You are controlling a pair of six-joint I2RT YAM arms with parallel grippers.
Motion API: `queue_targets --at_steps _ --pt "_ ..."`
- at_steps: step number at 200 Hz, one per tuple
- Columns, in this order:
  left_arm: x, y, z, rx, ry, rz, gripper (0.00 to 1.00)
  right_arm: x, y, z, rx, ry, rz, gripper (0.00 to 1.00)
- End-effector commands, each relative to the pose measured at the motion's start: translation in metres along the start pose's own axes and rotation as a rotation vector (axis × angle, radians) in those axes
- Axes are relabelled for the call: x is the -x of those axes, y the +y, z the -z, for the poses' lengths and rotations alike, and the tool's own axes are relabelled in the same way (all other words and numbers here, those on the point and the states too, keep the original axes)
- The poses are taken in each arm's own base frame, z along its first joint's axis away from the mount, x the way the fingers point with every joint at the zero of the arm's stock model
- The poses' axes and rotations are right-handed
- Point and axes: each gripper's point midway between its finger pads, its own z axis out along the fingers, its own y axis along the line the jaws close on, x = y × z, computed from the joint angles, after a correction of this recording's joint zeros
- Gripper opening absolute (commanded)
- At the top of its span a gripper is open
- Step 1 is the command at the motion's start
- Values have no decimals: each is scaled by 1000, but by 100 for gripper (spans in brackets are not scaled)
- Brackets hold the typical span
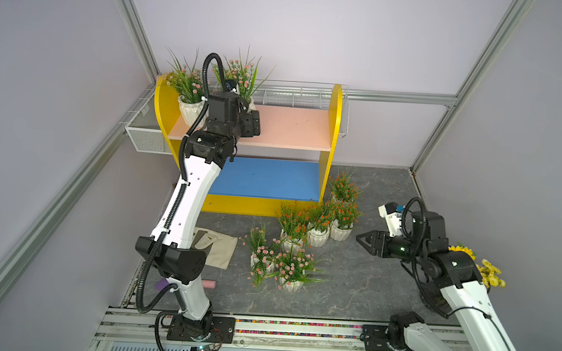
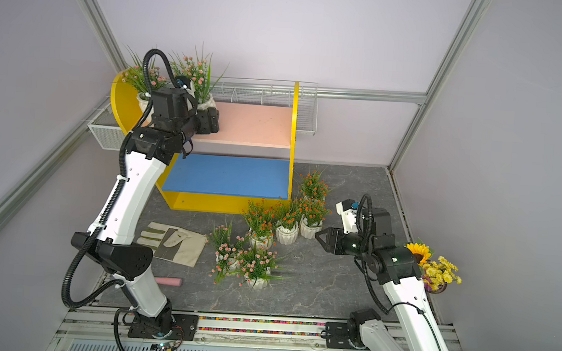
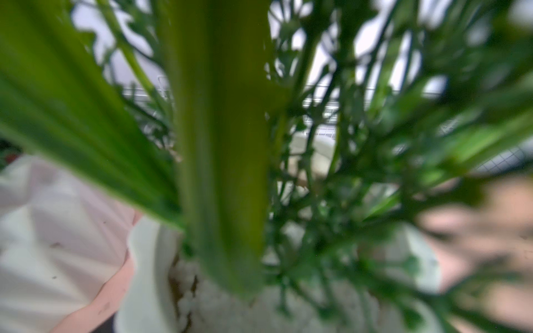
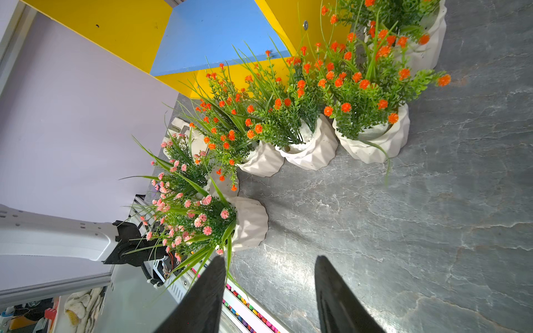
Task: Place the baby's breath potted plants on the rack by color
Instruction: Place the baby's breath potted plant on the rack.
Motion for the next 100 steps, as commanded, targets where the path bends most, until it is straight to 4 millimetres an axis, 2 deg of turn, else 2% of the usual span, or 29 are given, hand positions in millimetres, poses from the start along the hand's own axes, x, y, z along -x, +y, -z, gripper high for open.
queue_targets --at_steps 1,47,65,100 --pt "28 9 10 39 -91 50 60 -9 -5 1 -18 15 -15 54" --pt "22 23 4 128 -86 37 61 -10 -8 -4 -13 25 -20 54" --pt "21 27 2 156 -87 32 64 -10 -8 -6 -8 27 -21 54" --pt "19 27 -3 160 -79 23 69 -10 -8 -7 -7 24 -21 56"
